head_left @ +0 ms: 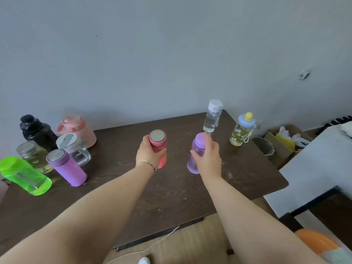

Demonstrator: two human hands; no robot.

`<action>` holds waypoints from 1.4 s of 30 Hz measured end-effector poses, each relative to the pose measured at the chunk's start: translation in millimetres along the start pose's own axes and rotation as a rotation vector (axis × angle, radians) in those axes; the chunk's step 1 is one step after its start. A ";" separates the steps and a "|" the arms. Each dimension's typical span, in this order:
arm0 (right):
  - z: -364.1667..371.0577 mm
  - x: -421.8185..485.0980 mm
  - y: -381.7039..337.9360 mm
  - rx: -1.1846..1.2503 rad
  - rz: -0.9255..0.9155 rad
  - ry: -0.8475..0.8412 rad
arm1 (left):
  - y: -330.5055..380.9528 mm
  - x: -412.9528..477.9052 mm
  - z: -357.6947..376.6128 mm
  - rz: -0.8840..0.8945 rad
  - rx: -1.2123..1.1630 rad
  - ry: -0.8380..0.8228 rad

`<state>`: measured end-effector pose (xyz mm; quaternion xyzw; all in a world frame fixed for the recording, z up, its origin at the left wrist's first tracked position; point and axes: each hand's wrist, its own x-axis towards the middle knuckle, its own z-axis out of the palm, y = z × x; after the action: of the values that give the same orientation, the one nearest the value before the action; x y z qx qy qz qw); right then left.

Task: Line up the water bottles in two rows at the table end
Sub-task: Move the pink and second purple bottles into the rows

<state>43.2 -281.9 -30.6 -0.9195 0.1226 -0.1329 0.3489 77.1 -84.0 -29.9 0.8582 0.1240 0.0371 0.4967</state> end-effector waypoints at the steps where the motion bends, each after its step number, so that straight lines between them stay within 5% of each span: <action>1: 3.0 -6.9 -6.6 0.011 -0.007 -0.016 | -5.7 -6.6 -9.4 -0.014 -0.007 0.010; 29: 206.6 -174.0 -226.0 0.163 -0.069 -0.328 | -202.8 -57.6 -302.4 -0.165 0.080 0.210; 42: 286.2 -208.6 -284.1 0.129 -0.144 -0.384 | -275.3 -38.0 -375.1 -0.238 0.068 0.257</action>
<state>-19.5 165.1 -78.6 -0.9101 -0.0209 0.0124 0.4136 -78.1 353.9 -75.9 0.8419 0.2882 0.0833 0.4485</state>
